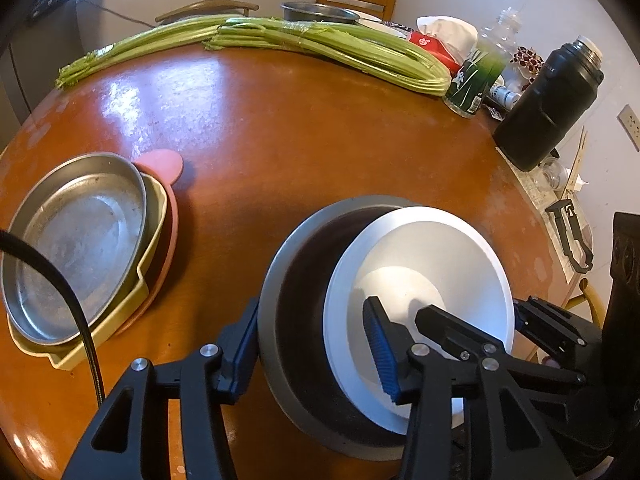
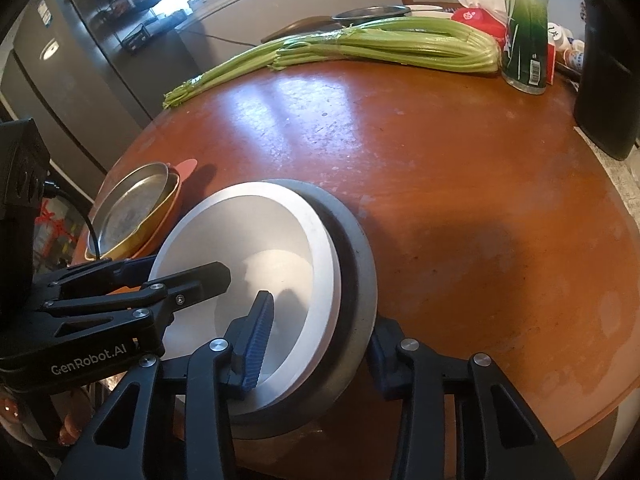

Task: Organize plates and bowls
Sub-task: 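Carry the steel bowl with nested bowls over the silver tray plate stack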

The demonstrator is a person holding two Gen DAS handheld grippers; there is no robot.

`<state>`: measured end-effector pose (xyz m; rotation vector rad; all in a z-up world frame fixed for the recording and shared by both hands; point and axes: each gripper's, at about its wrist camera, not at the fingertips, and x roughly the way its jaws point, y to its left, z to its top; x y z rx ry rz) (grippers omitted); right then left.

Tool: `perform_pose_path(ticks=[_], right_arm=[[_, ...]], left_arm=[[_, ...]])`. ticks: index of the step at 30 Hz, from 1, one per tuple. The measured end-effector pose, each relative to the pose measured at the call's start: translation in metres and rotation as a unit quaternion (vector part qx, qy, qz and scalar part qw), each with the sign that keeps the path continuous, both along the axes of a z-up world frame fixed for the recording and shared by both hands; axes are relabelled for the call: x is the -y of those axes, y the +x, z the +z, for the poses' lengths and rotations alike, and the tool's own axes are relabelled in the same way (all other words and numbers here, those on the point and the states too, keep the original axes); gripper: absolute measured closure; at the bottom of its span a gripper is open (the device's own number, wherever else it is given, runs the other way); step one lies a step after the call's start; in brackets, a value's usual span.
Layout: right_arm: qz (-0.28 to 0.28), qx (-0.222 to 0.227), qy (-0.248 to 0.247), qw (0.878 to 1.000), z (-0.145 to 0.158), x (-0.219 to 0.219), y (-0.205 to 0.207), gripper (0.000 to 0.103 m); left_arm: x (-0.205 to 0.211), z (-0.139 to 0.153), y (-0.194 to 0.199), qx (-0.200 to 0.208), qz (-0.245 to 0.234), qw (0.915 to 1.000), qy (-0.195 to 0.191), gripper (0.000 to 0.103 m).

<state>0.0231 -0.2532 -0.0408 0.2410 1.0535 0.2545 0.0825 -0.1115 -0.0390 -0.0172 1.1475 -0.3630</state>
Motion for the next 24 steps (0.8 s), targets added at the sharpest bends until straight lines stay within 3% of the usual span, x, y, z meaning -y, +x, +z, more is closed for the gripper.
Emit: perform_pose_path(ticks=[24], right_arm=[[0.017, 0.021, -0.01, 1.0, 0.02, -0.01, 0.005, 0.059]], left_arm=[[-0.013, 0.019, -0.002, 0.021, 0.012, 0.9997, -0.001, 0.054]])
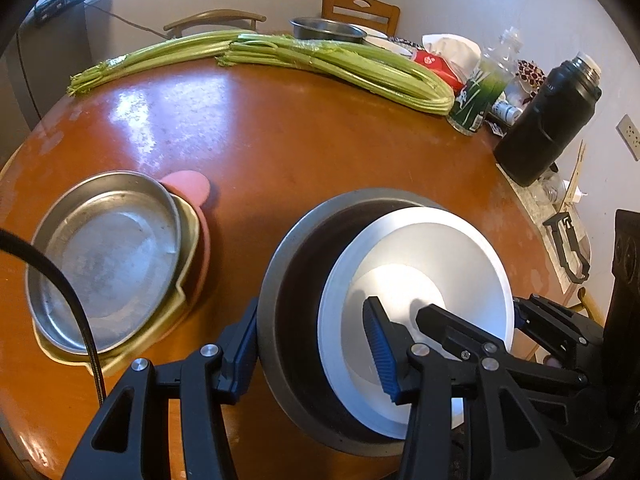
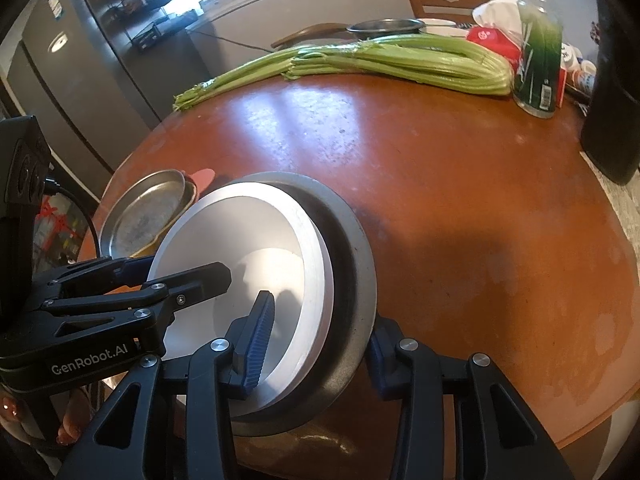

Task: Organize plates and bowls
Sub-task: 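Carry the steel bowl with nested bowls over the silver tray plate stack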

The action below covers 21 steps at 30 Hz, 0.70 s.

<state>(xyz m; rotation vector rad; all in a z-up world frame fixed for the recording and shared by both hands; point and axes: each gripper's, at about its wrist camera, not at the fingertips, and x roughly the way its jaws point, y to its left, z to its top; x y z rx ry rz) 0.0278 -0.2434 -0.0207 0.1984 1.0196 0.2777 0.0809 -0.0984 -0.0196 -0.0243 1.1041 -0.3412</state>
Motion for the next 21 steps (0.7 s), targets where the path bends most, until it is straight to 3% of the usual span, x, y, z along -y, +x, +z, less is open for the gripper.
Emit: perform_pose_path(ticks=[21], right_arm=[[0.054, 0.03, -0.002, 0.998, 0.034, -0.062, 0.042, 0.059]], left_arm=[[-0.066, 0.035, 0.02, 0.032, 0.06, 0.9977, -0.007, 0.054]])
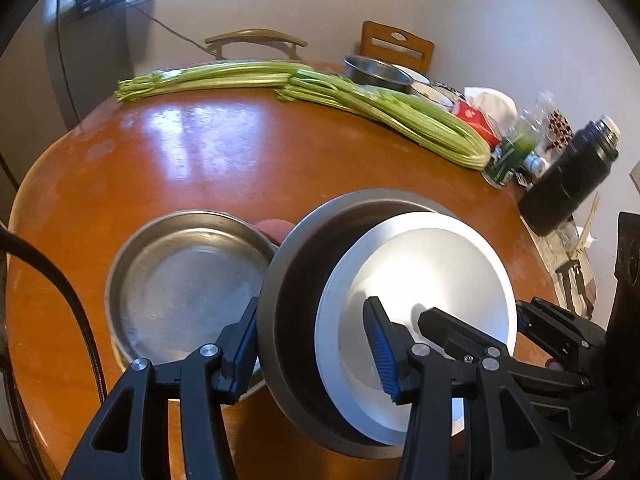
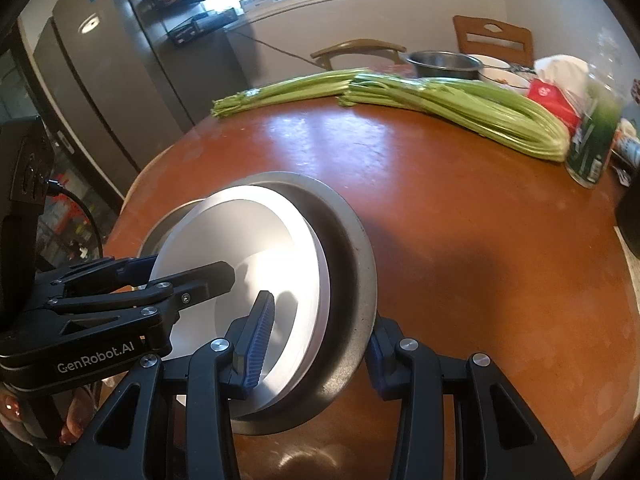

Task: Organize plates and bowls
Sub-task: 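Carry the steel bowl with nested bowls over the silver tray plate stack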

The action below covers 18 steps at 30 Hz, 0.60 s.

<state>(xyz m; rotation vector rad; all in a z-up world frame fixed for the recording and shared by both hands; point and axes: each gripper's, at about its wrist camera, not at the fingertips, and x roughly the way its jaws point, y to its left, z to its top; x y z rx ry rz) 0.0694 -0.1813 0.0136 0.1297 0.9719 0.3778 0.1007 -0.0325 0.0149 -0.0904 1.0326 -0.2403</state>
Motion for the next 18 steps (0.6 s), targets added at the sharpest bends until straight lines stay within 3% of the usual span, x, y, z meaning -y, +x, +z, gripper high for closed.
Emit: perform_pose_path(ticks=[18], right_arm=[[0.061, 0.024, -0.024, 0.998, 0.021, -0.066, 0.027, 0.059]], left_arm=[[-0.063, 0.013, 0.009, 0.016, 0.06, 0.9979, -0.02, 0.054]])
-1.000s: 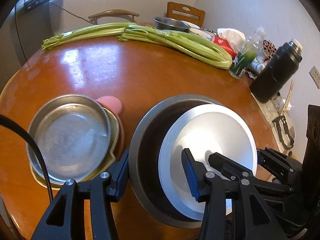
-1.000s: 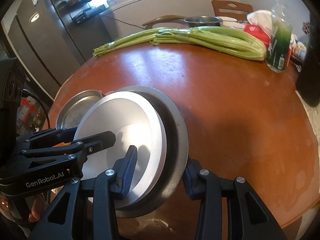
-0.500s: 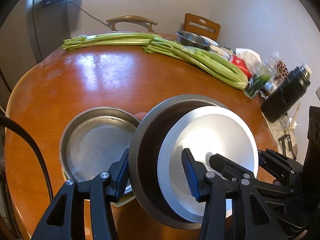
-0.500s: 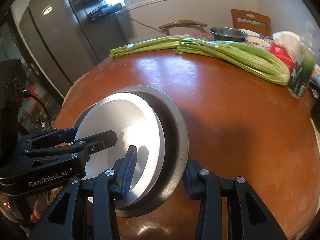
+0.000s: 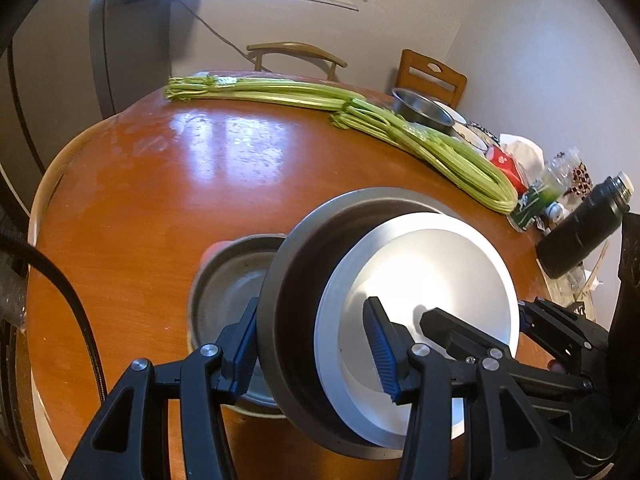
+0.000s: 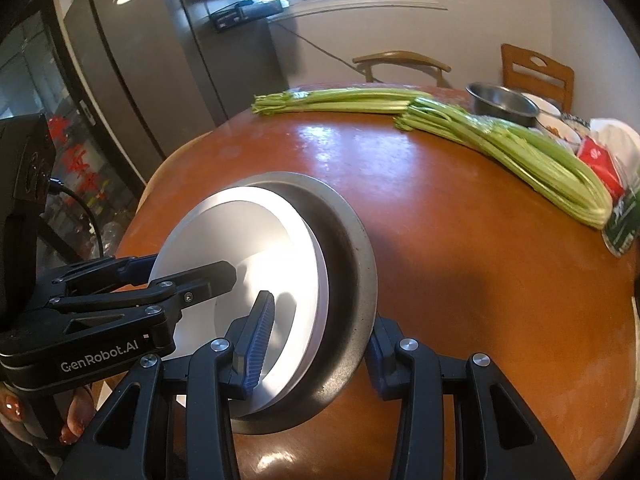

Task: Organize plates and bowls
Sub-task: 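Carry the steel bowl with nested bowls over the silver tray plate stack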

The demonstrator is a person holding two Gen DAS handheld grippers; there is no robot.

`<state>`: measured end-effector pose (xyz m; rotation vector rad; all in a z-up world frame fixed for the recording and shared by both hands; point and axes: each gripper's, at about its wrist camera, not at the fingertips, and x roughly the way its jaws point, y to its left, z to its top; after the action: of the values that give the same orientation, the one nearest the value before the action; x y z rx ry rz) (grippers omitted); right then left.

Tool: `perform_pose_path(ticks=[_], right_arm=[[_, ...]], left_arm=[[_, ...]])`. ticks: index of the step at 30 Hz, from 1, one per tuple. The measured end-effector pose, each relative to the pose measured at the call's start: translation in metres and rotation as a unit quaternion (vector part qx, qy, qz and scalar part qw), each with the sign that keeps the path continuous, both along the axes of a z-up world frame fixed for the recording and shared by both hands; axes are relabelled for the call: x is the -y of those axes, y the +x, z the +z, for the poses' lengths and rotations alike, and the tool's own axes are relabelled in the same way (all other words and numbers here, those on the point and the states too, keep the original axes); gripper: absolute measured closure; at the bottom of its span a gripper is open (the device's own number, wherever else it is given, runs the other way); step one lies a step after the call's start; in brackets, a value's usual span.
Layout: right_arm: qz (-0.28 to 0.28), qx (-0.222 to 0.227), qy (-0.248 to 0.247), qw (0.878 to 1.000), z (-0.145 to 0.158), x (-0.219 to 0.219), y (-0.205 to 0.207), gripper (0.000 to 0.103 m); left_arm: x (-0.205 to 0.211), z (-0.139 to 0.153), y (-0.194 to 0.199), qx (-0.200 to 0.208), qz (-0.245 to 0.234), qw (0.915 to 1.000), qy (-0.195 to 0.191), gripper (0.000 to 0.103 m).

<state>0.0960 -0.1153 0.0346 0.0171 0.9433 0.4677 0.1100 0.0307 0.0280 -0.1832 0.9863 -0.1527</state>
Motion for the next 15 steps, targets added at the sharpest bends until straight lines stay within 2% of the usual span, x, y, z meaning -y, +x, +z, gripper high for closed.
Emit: perform_pose_path(ticks=[15], right_arm=[[0.043, -0.003, -0.008, 0.999, -0.007, -0.04, 0.02, 0.059]], left_arm=[[-0.038, -0.008, 0.006, -0.008, 0.04, 0.9992, -0.001, 0.054]])
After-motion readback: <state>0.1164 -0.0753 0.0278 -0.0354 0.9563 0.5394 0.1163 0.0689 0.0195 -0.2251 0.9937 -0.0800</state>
